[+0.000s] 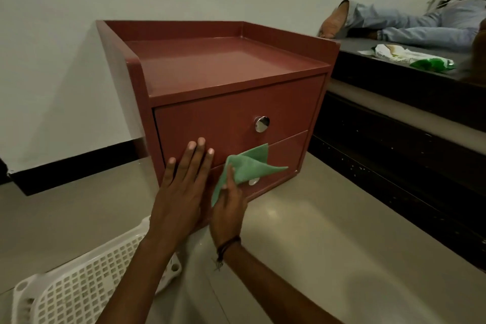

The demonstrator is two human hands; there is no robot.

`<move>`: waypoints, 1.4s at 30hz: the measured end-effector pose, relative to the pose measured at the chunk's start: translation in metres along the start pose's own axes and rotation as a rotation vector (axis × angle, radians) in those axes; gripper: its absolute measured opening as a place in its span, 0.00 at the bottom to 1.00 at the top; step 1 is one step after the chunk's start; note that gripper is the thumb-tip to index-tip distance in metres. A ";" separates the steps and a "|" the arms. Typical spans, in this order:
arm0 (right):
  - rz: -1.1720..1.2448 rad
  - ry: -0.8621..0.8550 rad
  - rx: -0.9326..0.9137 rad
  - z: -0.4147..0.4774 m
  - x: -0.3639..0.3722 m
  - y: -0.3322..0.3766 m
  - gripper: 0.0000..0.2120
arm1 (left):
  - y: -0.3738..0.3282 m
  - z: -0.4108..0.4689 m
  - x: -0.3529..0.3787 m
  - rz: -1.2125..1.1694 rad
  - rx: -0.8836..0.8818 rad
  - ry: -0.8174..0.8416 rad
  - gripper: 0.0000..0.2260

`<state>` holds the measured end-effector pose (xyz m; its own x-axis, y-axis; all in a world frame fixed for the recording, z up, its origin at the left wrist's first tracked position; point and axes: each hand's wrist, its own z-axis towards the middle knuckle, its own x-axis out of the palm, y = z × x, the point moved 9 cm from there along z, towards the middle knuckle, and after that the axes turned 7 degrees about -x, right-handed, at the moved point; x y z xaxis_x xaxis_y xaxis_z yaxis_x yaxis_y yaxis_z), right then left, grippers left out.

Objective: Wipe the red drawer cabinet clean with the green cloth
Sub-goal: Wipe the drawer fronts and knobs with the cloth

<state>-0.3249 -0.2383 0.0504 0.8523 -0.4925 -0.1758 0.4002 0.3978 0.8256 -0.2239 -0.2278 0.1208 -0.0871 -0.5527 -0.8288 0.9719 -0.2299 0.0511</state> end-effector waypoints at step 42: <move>-0.001 -0.126 0.076 0.013 0.005 -0.001 0.32 | 0.000 -0.002 -0.004 -0.139 -0.053 0.035 0.32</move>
<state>-0.3253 -0.2512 0.0561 0.8012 -0.5879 -0.1116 0.3701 0.3402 0.8645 -0.2230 -0.2240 0.1226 -0.2152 -0.4899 -0.8448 0.9612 -0.2592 -0.0946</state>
